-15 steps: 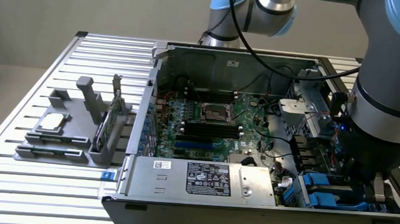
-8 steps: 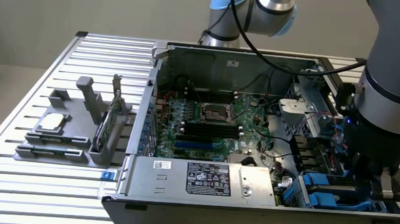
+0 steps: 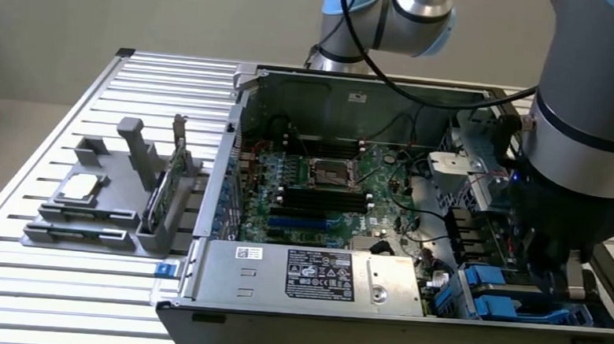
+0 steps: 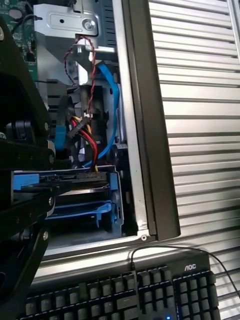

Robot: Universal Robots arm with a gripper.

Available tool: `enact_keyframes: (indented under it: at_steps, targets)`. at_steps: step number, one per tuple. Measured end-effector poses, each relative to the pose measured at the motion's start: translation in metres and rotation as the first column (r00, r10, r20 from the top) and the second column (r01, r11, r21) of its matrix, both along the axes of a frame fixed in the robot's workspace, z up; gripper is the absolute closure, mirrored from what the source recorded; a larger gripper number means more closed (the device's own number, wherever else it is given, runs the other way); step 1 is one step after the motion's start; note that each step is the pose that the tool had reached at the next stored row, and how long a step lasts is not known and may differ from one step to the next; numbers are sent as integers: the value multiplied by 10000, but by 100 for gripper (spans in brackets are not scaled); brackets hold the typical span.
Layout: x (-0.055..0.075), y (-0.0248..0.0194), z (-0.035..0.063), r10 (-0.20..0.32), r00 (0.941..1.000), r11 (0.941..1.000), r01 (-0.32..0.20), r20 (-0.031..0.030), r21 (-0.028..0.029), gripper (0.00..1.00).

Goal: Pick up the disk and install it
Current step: 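Insert the first disk wire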

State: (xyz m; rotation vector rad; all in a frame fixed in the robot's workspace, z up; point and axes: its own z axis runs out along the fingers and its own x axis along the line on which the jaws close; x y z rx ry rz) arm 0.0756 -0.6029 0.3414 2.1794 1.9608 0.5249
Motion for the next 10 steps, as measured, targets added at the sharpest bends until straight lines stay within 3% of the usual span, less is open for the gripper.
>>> enact_keyframes:
  at_steps: [3,10]
  targets:
    - [-65,0,3,12,10000,10000,-12,-63,-2,76]
    - [-134,0,4,93,9991,10000,-93,-415,-4,78]
